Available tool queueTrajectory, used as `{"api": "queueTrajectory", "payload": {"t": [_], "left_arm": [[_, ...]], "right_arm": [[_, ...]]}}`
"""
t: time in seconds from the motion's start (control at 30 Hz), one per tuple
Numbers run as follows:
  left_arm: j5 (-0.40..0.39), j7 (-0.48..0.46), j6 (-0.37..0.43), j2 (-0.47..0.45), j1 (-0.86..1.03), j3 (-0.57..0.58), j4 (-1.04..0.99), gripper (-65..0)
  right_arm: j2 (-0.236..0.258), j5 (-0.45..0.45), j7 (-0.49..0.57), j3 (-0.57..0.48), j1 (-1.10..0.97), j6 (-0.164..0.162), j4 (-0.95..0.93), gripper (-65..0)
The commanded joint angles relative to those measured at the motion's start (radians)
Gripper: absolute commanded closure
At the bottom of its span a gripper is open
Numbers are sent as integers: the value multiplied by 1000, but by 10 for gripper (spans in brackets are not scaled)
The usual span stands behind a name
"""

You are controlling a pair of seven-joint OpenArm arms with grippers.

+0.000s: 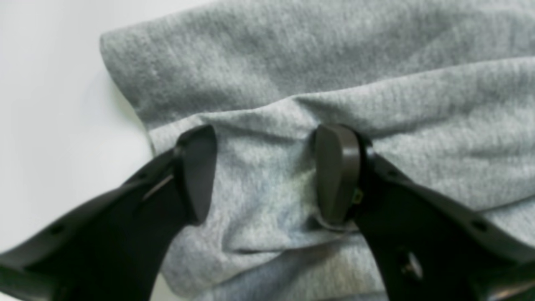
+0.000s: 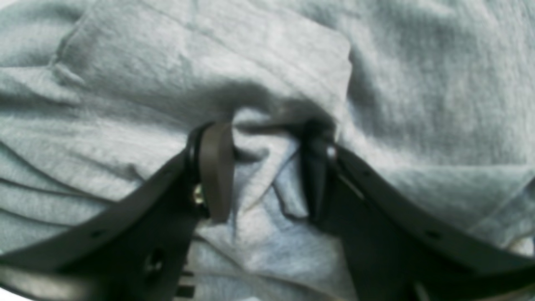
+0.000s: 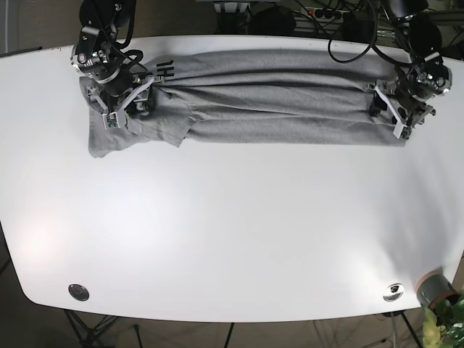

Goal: Fold the T-shirt properly
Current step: 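Hold the folded shirt ends with both grippers and press them flat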

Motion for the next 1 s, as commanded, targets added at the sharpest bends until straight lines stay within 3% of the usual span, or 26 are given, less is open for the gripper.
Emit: {"api": "queueTrajectory", "payload": {"t": [0.0, 0.1, 0.27, 0.57, 0.8, 0.97], "left_arm": [[97, 36, 3, -1, -63, 25, -70, -350], [146, 1, 3, 3, -106, 26, -98, -350], [160, -71, 3, 3, -169, 28, -162, -350], [154, -75, 3, -52, -308, 28, -303, -354], [151, -67, 3, -53, -353, 20, -273, -358], [59, -18, 3, -50, -345, -55, -144, -358]], "right_arm": [[8, -33, -24, 3, 11, -16, -23, -255], [8, -35, -24, 3, 44, -16, -31, -255], [6, -35, -22, 0, 112, -16, -52, -257], [28, -36, -24, 2, 288, -14, -183, -255], [34, -32, -30, -3, 304, -13, -141, -258], [33, -32, -31, -3, 291, -11, -106, -255]]}}
